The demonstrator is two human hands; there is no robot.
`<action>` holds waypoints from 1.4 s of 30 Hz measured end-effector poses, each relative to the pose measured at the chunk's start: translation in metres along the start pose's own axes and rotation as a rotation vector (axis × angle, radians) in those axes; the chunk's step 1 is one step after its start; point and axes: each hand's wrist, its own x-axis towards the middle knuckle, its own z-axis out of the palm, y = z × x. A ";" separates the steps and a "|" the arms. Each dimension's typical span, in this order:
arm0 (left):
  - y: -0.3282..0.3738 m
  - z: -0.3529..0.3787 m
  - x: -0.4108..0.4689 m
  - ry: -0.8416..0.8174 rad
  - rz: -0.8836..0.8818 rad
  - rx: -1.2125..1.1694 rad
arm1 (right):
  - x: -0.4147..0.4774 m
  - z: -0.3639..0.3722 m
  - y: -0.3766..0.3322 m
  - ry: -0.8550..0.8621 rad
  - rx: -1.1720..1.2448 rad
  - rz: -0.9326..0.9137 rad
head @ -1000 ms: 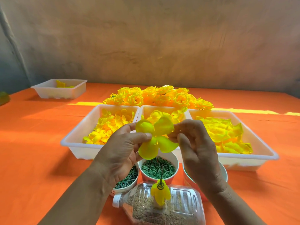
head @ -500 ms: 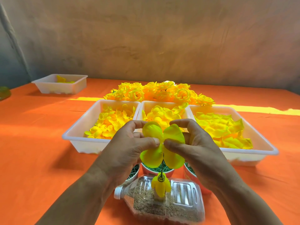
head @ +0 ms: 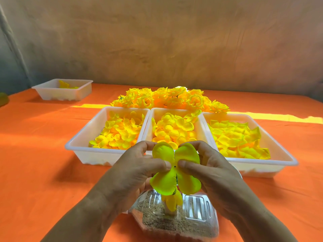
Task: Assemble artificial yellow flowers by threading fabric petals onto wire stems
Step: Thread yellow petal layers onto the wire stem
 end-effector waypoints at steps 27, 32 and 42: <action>-0.004 0.000 0.000 -0.011 -0.045 0.074 | -0.005 0.005 0.002 0.011 0.020 0.013; -0.002 0.000 0.003 -0.016 -0.038 0.079 | -0.004 0.005 0.000 0.026 0.025 0.013; -0.002 -0.002 0.007 -0.025 -0.040 0.072 | -0.001 0.006 0.001 0.029 0.019 0.019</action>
